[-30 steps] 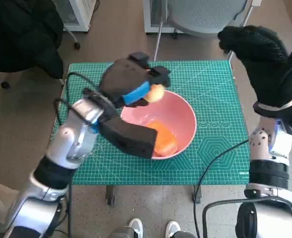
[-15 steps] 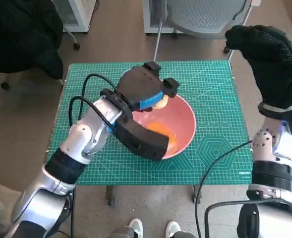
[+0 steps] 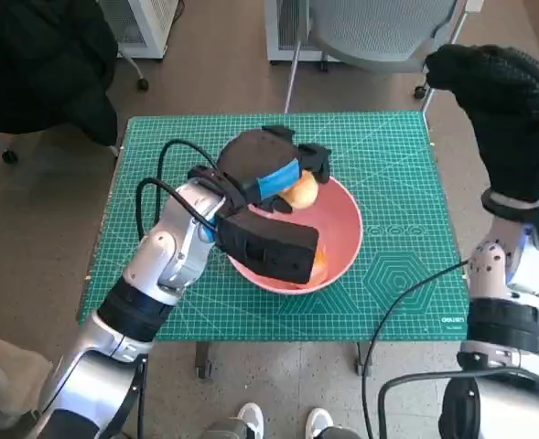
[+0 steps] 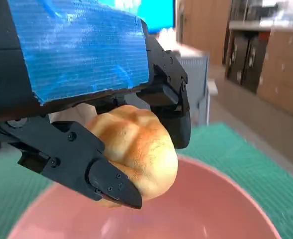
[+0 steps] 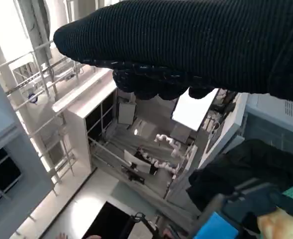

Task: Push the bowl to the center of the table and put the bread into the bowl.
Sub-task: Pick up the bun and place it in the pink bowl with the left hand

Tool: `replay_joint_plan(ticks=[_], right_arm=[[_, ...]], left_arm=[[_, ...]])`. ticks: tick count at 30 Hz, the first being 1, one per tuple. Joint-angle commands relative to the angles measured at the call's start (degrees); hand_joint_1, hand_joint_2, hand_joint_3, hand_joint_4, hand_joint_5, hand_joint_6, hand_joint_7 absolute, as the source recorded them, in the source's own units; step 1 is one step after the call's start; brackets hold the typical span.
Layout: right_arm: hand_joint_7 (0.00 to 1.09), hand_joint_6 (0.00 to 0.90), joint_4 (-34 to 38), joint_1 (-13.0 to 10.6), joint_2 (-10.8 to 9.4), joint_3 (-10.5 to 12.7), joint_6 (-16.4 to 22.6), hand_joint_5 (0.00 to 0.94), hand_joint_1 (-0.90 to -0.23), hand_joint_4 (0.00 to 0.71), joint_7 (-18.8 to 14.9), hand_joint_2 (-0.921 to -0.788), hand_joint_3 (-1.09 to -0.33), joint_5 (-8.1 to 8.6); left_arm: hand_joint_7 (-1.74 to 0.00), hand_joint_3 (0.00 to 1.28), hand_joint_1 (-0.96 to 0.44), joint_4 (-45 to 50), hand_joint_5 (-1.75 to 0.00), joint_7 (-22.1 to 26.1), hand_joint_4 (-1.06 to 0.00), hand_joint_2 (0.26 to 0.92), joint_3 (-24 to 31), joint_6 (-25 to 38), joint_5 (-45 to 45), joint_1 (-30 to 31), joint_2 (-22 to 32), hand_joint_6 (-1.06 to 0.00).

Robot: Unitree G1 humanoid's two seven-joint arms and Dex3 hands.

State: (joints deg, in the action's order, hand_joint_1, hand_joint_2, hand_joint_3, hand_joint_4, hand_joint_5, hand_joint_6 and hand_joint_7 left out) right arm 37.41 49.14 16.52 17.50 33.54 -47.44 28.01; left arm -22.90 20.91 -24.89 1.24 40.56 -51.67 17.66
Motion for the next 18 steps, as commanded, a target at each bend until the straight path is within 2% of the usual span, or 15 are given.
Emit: replay_joint_plan(ticks=[1, 2, 3, 5, 8, 10, 18], right_arm=[[0.01, 0.307, -0.3, -1.7, -0.2, -0.2, -0.2, 0.001, -0.714, 0.246, 0.7, -0.921, -0.734, -0.66], [0.01, 0.307, -0.4, -1.8, -0.2, -0.2, -0.2, 0.001, -0.714, 0.246, 0.8, -0.921, -0.734, -0.69], [0.01, 0.307, -0.3, -1.8, -0.2, -0.2, -0.2, 0.001, -0.714, 0.245, 0.8, -0.921, -0.734, -0.72], [0.01, 0.307, -0.3, -1.8, -0.2, -0.2, -0.3, 0.001, -0.714, 0.245, 0.9, -0.921, -0.734, -0.71], [0.01, 0.307, -0.5, -1.8, -0.2, -0.3, -0.3, 0.0, -0.714, 0.245, 1.0, -0.921, -0.734, -0.7], [0.01, 0.307, -0.5, -1.8, -0.3, -0.4, -0.3, 0.0, -0.714, 0.245, 1.0, -0.921, -0.734, -0.69], [0.01, 0.306, 0.0, -1.5, -0.4, -0.6, -0.3, 0.0, -0.725, 0.244, 0.7, -0.921, -0.733, -0.53]], left_arm=[[-0.96, 0.17, -0.01, -0.6, -0.86, 4.7, -0.48, 0.891, 0.2, 3.0, -1.7, -0.8, 0.0, -0.38], [-0.73, 0.13, -0.02, -0.6, -0.58, 5.2, -0.41, 0.882, 0.2, 3.4, -1.8, -0.7, 0.0, -0.34], [-0.63, 0.11, -0.03, -0.5, -0.47, 5.2, -0.39, 0.882, 0.1, 3.7, -1.5, -0.6, 0.1, -0.33], [-0.38, 0.06, -0.1, -0.2, -0.19, 5.2, -0.26, 0.86, -0.3, 4.0, -0.9, -0.3, 0.4, -0.28], [-0.26, 0.02, -0.22, 0.4, -0.06, 4.7, -0.16, 0.836, -0.9, 3.8, 0.2, 0.0, 1.0, -0.24], [-0.23, 0.01, -0.28, 0.5, -0.04, 4.1, -0.13, 0.829, -1.1, 3.1, 0.5, 0.2, 1.3, -0.23], [-0.17, 0.0, -0.41, 0.3, 0.0, 2.1, -0.07, 0.827, -1.1, -0.1, 0.3, 0.4, 2.5, -0.2]])
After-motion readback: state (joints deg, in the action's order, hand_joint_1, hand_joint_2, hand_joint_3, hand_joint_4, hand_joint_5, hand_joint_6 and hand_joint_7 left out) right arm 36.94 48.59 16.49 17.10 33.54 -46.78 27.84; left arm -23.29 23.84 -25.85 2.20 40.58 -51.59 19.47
